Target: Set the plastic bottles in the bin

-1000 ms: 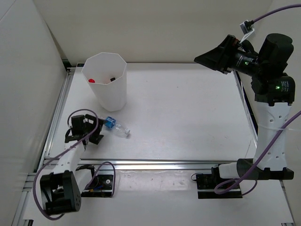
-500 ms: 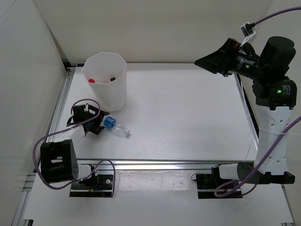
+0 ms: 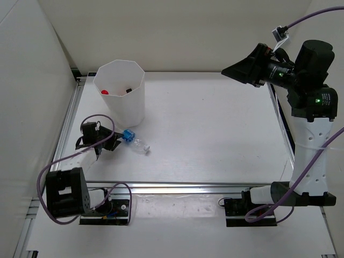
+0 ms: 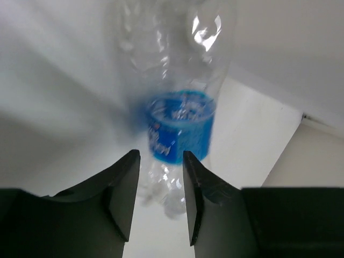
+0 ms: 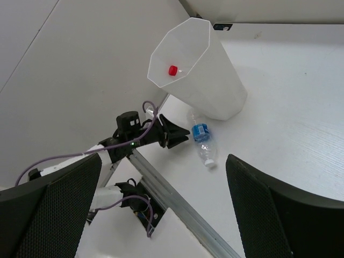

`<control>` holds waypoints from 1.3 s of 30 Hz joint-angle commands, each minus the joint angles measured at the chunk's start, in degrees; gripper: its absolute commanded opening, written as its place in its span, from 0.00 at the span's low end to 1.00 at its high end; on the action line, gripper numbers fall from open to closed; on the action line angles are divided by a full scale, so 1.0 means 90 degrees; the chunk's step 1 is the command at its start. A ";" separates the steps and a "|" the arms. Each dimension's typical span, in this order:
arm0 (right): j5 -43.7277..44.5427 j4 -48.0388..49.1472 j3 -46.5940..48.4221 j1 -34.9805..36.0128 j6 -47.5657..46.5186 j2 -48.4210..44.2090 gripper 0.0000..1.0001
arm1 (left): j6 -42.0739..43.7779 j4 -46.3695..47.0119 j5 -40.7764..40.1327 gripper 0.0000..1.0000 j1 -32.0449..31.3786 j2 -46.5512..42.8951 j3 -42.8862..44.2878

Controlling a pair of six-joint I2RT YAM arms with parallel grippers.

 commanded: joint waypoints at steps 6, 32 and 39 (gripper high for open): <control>-0.0345 0.0176 0.0253 -0.0018 0.0042 0.0305 1.00 | 0.0221 -0.0080 0.0304 0.73 0.0357 -0.1915 -0.1347; -0.0121 -0.0058 -0.0050 -0.0018 -0.0222 -0.0094 1.00 | 0.0719 0.0037 -0.0634 0.99 -0.0502 0.1139 0.0693; 0.0007 -0.0175 -0.0108 -0.0018 -0.0339 -0.0095 1.00 | 0.0660 0.0037 -0.0293 0.92 -0.0619 0.1677 0.0917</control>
